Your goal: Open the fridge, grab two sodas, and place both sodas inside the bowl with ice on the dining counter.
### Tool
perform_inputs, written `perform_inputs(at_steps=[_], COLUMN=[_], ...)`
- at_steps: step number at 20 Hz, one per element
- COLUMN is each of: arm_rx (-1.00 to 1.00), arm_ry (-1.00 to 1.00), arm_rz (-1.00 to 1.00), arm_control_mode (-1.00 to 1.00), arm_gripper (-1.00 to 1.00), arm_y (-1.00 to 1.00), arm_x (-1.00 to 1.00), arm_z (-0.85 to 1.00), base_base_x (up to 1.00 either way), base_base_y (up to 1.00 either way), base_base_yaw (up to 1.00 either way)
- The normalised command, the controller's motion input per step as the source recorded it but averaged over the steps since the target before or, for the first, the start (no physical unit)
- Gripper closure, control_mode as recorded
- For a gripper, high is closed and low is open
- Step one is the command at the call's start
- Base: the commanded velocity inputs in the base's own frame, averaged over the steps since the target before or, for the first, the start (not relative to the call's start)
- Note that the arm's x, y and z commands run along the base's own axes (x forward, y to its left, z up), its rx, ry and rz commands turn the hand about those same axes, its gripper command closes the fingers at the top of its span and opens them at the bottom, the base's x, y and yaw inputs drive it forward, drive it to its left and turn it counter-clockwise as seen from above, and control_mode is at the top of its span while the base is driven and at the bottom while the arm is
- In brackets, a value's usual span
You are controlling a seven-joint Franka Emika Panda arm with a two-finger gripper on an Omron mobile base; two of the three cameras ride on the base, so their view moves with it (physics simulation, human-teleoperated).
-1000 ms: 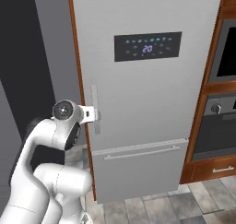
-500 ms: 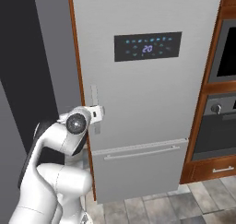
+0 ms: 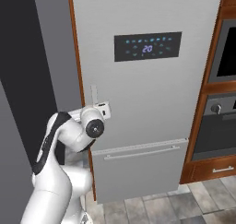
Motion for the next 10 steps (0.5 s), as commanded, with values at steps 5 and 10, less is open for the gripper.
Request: perform_inputs(at_steps=[5, 10], arm_rx=[0.08, 0.05], arm_ry=[-0.06, 0.0], arm_rz=[0.05, 0.03], arm_control_mode=[-1.0, -1.0], arm_gripper=[-1.0, -1.0], arm_y=[0.1, 0.17], arm_x=[0.41, 0.38], arm_z=[-0.22, -0.19], base_base_x=[0.0, 0.0], base_base_y=[0.0, 0.0], base_base_yaw=[0.0, 0.0])
